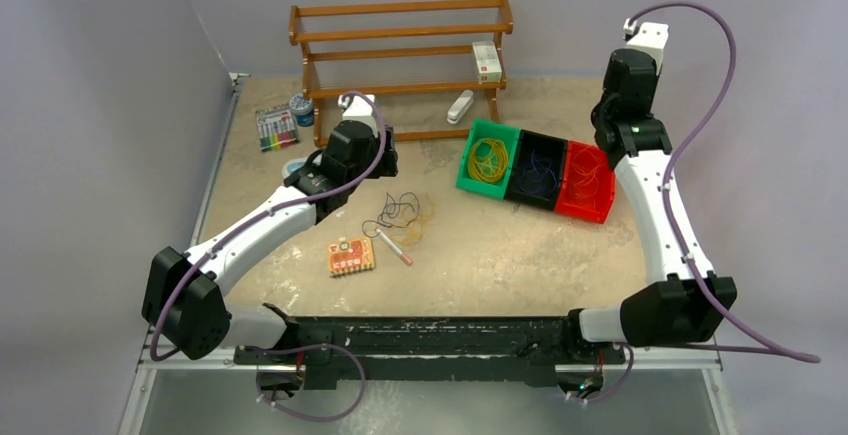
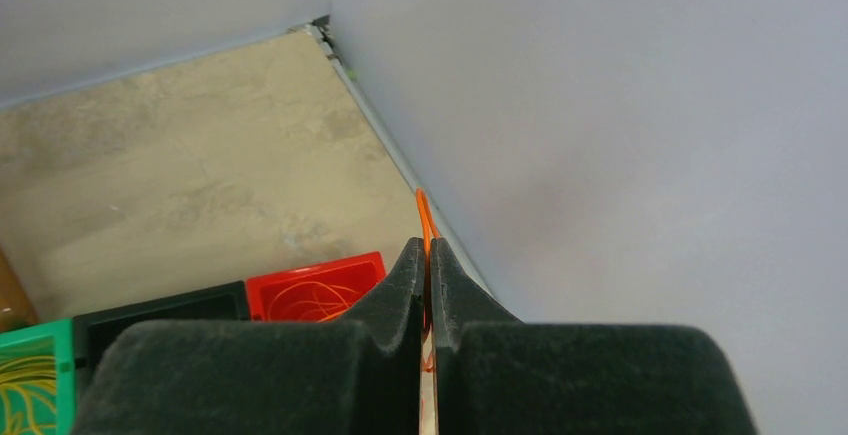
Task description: Untangle the cables
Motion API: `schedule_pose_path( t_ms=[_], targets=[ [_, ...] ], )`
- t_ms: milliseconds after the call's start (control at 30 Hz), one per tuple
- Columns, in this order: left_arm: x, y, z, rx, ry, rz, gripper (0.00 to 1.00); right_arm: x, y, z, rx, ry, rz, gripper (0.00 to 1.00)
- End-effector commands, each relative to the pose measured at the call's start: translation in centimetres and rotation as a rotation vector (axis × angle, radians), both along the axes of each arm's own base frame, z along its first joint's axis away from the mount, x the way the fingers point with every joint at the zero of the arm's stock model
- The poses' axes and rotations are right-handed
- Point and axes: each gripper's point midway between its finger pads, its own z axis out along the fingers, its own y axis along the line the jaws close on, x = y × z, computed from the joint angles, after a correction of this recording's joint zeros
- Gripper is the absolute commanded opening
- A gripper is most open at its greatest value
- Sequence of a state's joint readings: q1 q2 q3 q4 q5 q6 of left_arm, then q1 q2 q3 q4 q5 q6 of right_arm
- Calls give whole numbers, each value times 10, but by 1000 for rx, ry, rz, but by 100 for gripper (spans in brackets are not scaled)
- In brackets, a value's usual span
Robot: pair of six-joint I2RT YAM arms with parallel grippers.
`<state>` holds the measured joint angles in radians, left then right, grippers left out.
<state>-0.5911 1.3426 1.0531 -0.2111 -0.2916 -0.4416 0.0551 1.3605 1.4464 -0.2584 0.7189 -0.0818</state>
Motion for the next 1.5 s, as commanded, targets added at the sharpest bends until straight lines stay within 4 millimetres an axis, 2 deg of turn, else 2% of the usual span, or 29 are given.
schedule_pose_path(
  t_ms=[0, 200, 300, 600, 933, 1167, 1467],
  targets=[
    [8, -4, 23, -27, -55, -11, 63, -13, -15, -1, -35, 20, -91, 0],
    [8, -5, 23, -27, -53, -15, 63, -12, -18, -25, -28, 90, -98, 0],
    [8, -5, 23, -28, -52, -16, 63, -5, -12, -41, 20, 116, -49, 0],
    [7, -5, 21, -26, -47, -18, 63, 4, 1, -104, 143, 227, 33, 0],
    [8, -6, 18, -24, -39, -21, 63, 12, 20, -135, 320, 233, 189, 0],
    [7, -8, 17, -27, -36, -25, 63, 12, 19, -158, 381, 260, 187, 0],
    [8, -8, 15, -24, -31, -25, 63, 31, 33, -196, 516, 262, 263, 0]
  ],
)
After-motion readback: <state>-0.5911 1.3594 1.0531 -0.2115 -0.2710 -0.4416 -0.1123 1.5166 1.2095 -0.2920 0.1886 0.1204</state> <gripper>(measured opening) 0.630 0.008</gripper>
